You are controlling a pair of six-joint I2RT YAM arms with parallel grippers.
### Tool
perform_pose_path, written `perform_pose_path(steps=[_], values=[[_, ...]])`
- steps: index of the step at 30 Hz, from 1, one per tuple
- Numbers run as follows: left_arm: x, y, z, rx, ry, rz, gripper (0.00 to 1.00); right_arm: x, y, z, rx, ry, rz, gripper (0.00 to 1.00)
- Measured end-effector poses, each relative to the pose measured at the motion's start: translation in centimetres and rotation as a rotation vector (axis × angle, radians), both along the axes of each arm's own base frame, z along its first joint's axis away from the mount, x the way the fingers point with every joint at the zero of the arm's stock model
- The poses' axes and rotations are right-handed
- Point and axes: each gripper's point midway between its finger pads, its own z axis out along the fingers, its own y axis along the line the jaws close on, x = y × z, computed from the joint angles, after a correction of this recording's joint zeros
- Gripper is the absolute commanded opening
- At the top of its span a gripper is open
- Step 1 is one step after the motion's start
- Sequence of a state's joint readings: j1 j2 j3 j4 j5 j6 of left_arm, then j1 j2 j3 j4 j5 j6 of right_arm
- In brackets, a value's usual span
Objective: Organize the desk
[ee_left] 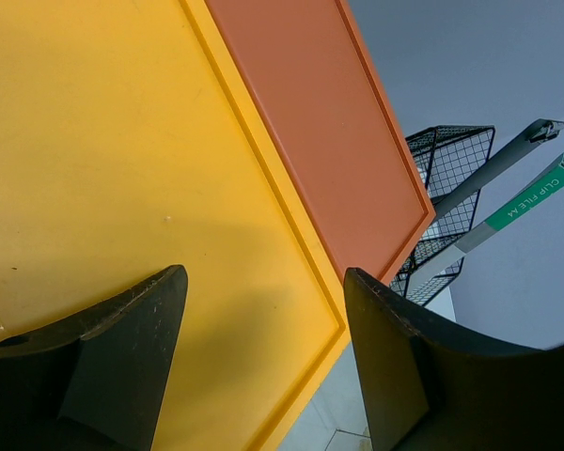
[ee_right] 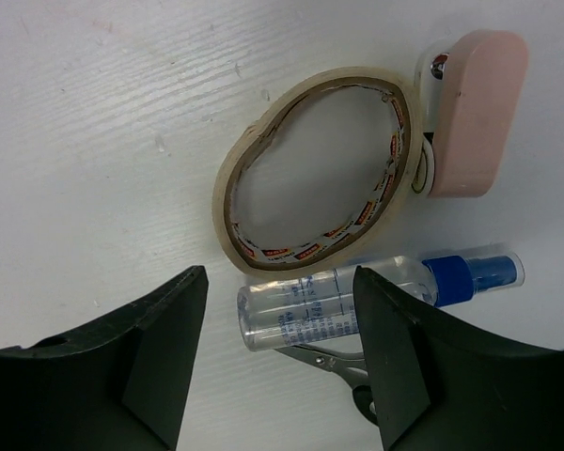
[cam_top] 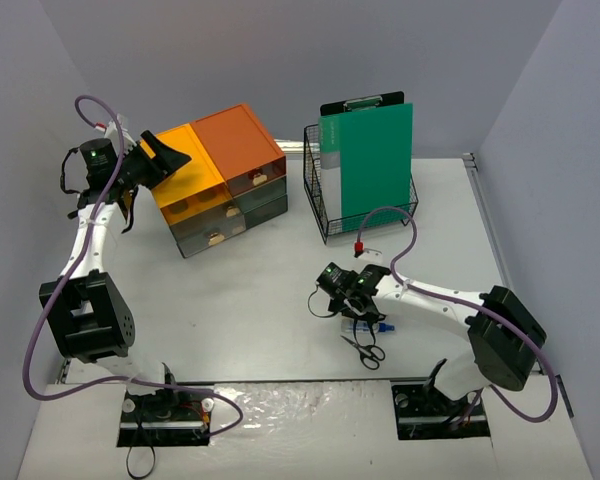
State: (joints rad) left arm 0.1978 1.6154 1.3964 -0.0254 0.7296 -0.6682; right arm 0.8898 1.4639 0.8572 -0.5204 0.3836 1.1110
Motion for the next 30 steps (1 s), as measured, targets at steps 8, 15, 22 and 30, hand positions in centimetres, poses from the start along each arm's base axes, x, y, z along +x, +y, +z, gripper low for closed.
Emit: perform_pose_path(steps=[8, 15, 22, 30], values=[[0.0, 0.0, 0.0, -0.001, 0.000, -0.002, 0.65, 0.8, 0.7, -0.7, 0.019, -0.021, 0.010, 0.58], [0.0, 0.0, 0.0, -0.002, 0.000, -0.003, 0.65, 2.1, 1.6, -0.9, 0.051, -0.062, 0.023, 0.56], [0.0, 0.0, 0.0, -0.002, 0.001, -0.002, 0.65, 2.4, 1.1, -2.9, 0.024, -0.039, 0.023, 0.36], [-0.1, 0.0, 0.0, -0.002, 0.002, -0.002, 0.65, 2.7, 1.5, -3.4, 0.032, -0.042, 0.039, 0.02]])
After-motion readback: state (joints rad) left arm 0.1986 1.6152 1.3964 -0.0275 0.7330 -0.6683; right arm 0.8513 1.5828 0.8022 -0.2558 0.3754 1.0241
